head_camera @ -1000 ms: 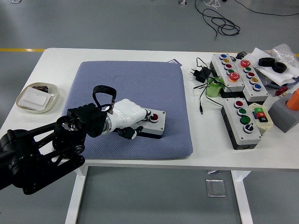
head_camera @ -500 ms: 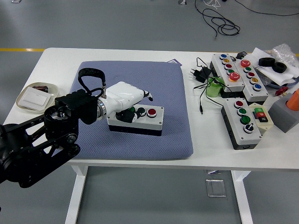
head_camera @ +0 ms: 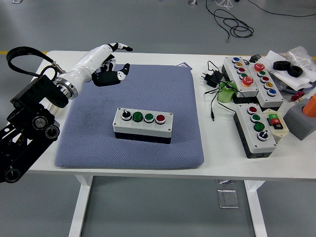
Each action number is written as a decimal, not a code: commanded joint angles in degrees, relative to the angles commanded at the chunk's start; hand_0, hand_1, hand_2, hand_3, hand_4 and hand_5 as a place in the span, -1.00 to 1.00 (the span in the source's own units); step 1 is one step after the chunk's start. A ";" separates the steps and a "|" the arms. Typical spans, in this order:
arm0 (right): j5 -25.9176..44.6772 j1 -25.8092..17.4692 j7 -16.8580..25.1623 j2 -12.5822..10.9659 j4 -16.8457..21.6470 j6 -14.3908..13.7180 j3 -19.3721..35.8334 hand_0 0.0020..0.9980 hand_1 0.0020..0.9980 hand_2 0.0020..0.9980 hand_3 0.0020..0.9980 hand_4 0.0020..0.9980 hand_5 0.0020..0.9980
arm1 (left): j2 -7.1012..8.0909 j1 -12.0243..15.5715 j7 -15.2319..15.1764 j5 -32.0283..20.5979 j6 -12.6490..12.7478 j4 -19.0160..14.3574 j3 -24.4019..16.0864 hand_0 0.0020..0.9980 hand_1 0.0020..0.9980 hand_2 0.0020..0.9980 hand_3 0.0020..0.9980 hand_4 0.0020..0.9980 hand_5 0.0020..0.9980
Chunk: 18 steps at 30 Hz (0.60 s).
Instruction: Pick up the button,place it on the desk,press the button,press the button
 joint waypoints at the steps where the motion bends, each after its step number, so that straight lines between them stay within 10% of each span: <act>1: 0.06 -0.01 0.01 0.00 0.00 -0.02 0.02 0.29 -0.05 0.23 0.12 -0.40 -0.55 | 0.21 0.48 -1.63 -2.61 2.61 0.46 -0.23 0.02 0.20 0.31 0.74 0.14 1.00; 5: -0.02 -0.02 -0.01 0.02 0.00 -0.02 0.15 0.29 -0.05 0.23 0.12 -0.40 -0.55 | 0.56 2.02 -7.71 -11.92 10.04 1.71 -1.12 0.02 0.20 0.31 0.74 0.14 1.00; 6: -0.05 -0.02 -0.01 0.02 0.00 -0.01 0.17 0.29 -0.05 0.23 0.12 -0.40 -0.55 | 0.57 2.14 -8.42 -14.52 10.51 1.81 -1.22 0.38 0.52 0.64 0.78 0.13 1.00; 18: -0.38 -0.11 -0.08 0.11 0.00 0.02 0.45 0.29 -0.05 0.23 0.12 -0.40 -0.55 | 2.53 4.90 -13.86 -43.38 7.51 3.85 -4.44 0.52 0.63 0.71 0.82 0.26 1.00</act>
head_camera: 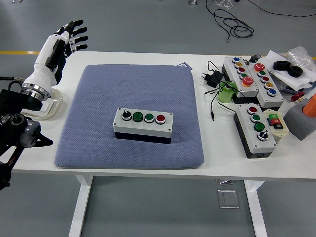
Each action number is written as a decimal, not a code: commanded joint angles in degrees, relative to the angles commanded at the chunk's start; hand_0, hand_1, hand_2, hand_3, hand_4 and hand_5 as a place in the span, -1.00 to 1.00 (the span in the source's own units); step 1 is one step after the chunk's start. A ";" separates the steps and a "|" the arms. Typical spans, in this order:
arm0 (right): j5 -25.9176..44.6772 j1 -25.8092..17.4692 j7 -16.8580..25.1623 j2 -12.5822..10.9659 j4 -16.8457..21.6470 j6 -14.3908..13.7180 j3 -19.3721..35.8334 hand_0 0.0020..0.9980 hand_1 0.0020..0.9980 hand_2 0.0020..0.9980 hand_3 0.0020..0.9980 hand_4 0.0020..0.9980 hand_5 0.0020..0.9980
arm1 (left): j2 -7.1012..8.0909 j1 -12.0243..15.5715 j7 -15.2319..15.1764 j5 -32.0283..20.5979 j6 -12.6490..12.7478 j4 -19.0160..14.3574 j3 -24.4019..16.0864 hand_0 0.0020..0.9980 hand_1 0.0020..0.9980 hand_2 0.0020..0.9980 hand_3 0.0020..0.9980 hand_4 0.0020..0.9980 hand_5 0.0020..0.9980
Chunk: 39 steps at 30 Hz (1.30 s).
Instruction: Pick up the button,place it on the desk,press the button,press the button
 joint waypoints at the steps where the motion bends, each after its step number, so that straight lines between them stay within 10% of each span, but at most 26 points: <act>1: -0.05 -0.04 0.00 -0.01 0.00 0.01 0.03 0.29 -0.05 0.23 0.12 -0.40 -0.55 | 0.19 0.18 -0.05 -2.61 -0.15 0.10 -0.13 0.52 0.63 0.71 0.82 0.26 1.00; 8: -0.54 -0.16 -0.11 0.12 0.00 0.06 0.48 0.29 -0.05 0.24 0.12 -0.40 -0.55 | 0.61 0.65 -0.80 -16.52 -1.66 0.45 -0.58 0.50 0.64 0.72 0.83 0.28 1.00; 39: -0.86 -0.94 -0.22 0.07 0.00 0.11 0.68 0.29 -0.05 0.24 0.12 -0.40 -0.55 | 1.51 2.54 -0.93 -13.16 -2.85 1.09 -2.18 0.82 0.80 0.84 0.82 0.30 1.00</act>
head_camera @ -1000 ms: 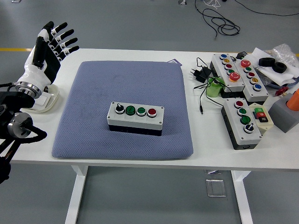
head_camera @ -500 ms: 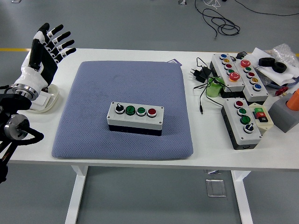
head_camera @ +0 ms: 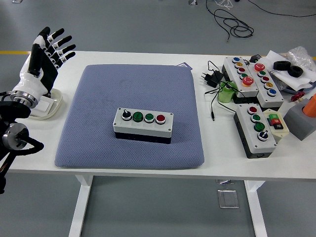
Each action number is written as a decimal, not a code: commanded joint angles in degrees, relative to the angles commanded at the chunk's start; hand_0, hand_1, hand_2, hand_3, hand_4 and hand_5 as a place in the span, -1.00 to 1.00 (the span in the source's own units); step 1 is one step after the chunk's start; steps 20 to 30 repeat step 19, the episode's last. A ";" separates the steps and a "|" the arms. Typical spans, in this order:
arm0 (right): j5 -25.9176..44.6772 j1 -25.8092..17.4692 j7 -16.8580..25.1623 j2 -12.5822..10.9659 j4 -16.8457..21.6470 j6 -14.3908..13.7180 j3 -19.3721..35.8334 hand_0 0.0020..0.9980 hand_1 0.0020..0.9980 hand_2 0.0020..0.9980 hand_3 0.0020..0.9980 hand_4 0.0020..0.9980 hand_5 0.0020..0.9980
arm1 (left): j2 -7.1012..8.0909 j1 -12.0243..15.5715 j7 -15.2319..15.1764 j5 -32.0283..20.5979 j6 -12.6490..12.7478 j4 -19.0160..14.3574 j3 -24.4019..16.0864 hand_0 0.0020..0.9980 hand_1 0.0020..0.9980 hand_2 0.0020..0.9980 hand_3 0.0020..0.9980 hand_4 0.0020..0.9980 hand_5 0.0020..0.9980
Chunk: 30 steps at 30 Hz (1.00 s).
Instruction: Pick up the button,place it on the desk,press the button,press the button
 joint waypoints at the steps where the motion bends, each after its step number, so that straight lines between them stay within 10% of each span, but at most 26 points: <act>1: 0.06 0.03 0.01 0.00 0.00 -0.01 -0.04 0.29 -0.05 0.24 0.12 -0.40 -0.55 | 0.02 -0.02 0.03 0.12 -0.18 0.08 -0.08 0.82 0.80 0.84 0.82 0.30 1.00; 30: 0.35 0.27 0.02 0.11 0.00 0.05 -0.45 0.30 -0.04 0.24 0.13 -0.40 -0.55 | 0.28 -0.31 1.11 5.75 -3.39 1.03 -1.74 0.87 0.87 0.95 0.88 0.31 1.00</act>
